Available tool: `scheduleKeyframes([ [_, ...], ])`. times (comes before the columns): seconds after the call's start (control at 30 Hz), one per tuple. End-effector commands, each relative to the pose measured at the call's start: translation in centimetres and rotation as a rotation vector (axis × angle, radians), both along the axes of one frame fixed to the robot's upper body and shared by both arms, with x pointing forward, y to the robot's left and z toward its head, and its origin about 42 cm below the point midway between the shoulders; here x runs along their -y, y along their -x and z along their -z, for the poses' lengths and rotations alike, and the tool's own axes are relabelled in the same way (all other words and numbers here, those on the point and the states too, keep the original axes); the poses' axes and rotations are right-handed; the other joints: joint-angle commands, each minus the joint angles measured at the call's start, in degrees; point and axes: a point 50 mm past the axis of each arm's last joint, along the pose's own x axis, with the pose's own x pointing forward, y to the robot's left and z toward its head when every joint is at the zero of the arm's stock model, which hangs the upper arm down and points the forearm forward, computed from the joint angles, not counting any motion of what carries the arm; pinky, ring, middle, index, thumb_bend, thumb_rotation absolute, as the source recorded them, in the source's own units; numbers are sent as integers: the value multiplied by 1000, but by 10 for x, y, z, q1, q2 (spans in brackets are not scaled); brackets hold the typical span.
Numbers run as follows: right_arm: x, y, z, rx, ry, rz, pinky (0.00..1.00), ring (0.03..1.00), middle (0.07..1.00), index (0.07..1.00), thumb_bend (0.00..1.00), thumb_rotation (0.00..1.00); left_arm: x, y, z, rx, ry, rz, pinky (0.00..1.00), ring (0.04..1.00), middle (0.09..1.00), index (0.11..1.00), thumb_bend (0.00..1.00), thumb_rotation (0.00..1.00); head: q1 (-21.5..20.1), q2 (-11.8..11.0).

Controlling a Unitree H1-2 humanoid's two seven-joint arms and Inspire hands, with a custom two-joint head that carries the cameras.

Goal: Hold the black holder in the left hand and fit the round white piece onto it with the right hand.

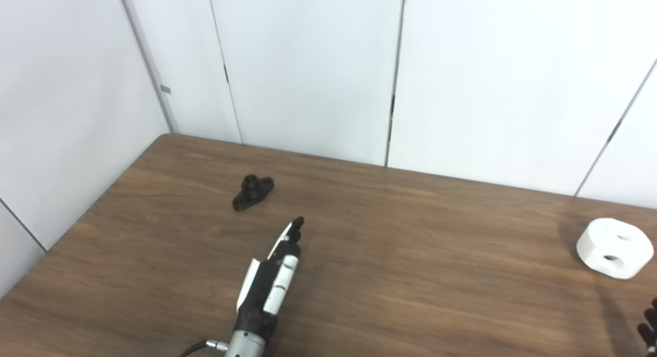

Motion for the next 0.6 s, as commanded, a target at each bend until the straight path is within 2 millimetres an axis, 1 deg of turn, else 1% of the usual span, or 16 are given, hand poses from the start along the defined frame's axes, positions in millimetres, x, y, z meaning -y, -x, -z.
scheduleKeyframes([
  [0.0,-3,6,10,-20,-17,6,1000,1000,989,1000,601,1000,-5,10,-3,0,-94,-41,1000,1000,1000,957,495,715,-1,1],
  [0.03,-3,6,10,-21,-21,8,1000,1000,991,1000,606,1000,-7,11,-8,4,-145,-68,963,982,982,942,536,662,-3,2],
  [0.07,-3,6,10,-22,-24,8,1000,1000,989,1000,608,1000,-8,12,-11,7,-178,-87,928,965,968,933,557,614,-3,2],
  [0.1,-4,6,10,-27,-26,14,1000,1000,989,1000,608,1000,-10,12,-17,22,-230,-118,909,956,961,928,567,589,-3,3],
  [0.13,-4,7,10,-30,-26,18,1000,1000,991,1000,622,1000,-11,12,-21,33,-260,-136,865,924,940,914,605,520,-3,3],
  [0.17,-4,7,10,-36,-21,26,1000,1000,992,1000,627,1000,-13,11,-25,44,-289,-154,850,914,933,909,617,496,-3,3],
  [0.27,-4,5,10,-44,-8,37,1000,1000,991,1000,643,1000,-24,10,-41,75,-391,-210,888,920,926,877,668,399,-2,4],
  [0.37,-4,2,11,-38,-15,29,1000,1000,992,1000,643,1000,-36,9,-56,76,-469,-265,907,929,920,860,728,364,2,3],
  [0.43,-4,1,13,-34,-24,24,1000,1000,996,1000,661,1000,-44,8,-67,80,-513,-297,918,929,916,858,753,344,2,4],
  [0.57,-5,0,14,-30,-30,16,1000,1000,988,1000,658,1000,-61,1,-85,58,-626,-361,885,903,890,826,766,323,1,5],
])
